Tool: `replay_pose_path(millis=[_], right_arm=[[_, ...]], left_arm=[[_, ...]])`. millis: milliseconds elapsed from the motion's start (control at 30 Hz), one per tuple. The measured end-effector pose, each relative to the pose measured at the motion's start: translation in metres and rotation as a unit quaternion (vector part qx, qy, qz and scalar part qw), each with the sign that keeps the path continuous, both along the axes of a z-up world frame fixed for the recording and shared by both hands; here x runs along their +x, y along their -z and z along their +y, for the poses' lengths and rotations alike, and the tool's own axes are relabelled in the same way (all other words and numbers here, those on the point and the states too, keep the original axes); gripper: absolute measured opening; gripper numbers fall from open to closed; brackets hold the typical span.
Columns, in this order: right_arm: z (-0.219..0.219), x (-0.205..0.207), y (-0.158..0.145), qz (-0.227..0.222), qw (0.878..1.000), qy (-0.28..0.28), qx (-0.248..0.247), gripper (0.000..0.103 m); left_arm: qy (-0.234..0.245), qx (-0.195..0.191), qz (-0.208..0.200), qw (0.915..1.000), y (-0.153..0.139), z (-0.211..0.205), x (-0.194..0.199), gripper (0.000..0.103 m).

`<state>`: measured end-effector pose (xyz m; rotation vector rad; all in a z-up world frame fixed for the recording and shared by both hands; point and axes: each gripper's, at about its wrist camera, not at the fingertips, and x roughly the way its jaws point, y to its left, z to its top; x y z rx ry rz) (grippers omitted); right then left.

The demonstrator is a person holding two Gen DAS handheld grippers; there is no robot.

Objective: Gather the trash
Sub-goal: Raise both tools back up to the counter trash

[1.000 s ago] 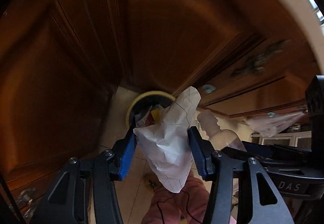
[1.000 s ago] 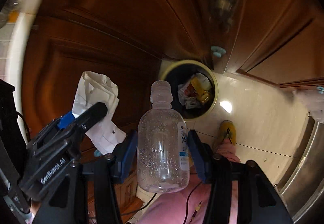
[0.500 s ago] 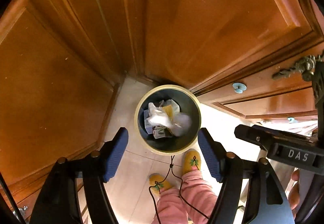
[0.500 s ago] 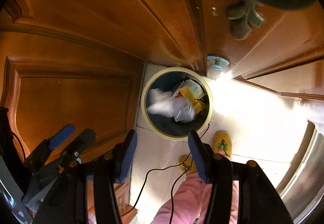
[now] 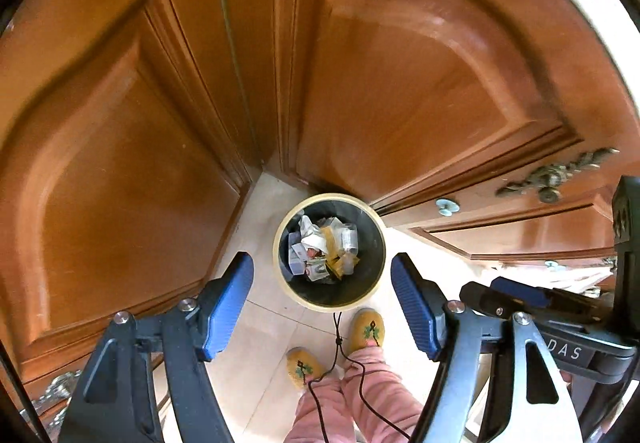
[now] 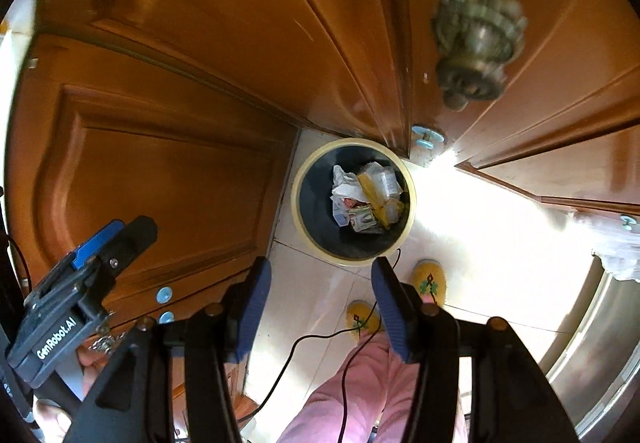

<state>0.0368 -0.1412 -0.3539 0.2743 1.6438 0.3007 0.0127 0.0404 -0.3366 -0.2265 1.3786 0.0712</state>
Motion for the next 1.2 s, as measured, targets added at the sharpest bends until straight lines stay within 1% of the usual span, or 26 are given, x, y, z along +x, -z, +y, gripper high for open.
replay_pose_path(millis=[167,200,300,367,400,600,667,833,967,1033,1200], right_arm=[[-0.002,-0.005,-0.045,-0.022,1.0,-0.005,0.003,0.053],[-0.003,-0.007,-0.057,-0.026,1.0,-0.003,0.004,0.053],[-0.006,-0.012,-0.089,-0.04,0.999,0.002,0.01,0.053],[-0.01,-0.016,-0.11,-0.053,0.999,0.003,0.013,0.053],[-0.012,-0.019,-0.122,-0.06,0.998,0.004,0.014,0.053],[-0.021,-0.039,-0.184,-0.103,0.994,0.017,0.017,0.053],[-0.023,-0.043,-0.198,-0.112,0.993,0.019,0.019,0.053],[-0.024,-0.057,-0.238,-0.144,0.989,0.014,0.011,0.053],[-0.028,-0.067,-0.267,-0.182,0.983,0.015,0.004,0.053],[-0.033,-0.071,-0.285,-0.201,0.979,0.021,0.003,0.053],[-0.044,-0.075,-0.318,-0.244,0.969,0.037,0.004,0.053]], left_arm=[[0.016,0.009,-0.021,0.9996,-0.052,-0.008,-0.011,0.069],[0.018,0.01,-0.025,0.9995,-0.06,-0.01,-0.011,0.069],[0.028,0.016,-0.044,0.9985,-0.096,-0.016,-0.019,0.069],[0.036,0.024,-0.064,0.997,-0.124,-0.018,-0.025,0.069],[0.038,0.026,-0.07,0.9965,-0.132,-0.018,-0.028,0.069],[0.053,0.032,-0.119,0.991,-0.204,-0.019,-0.045,0.069],[0.06,0.032,-0.134,0.9886,-0.224,-0.019,-0.051,0.07],[0.074,0.032,-0.168,0.9825,-0.264,-0.02,-0.061,0.071],[0.088,0.035,-0.188,0.9776,-0.286,-0.021,-0.065,0.072],[0.095,0.037,-0.198,0.9749,-0.293,-0.024,-0.066,0.072],[0.113,0.045,-0.23,0.9656,-0.321,-0.03,-0.066,0.075]])
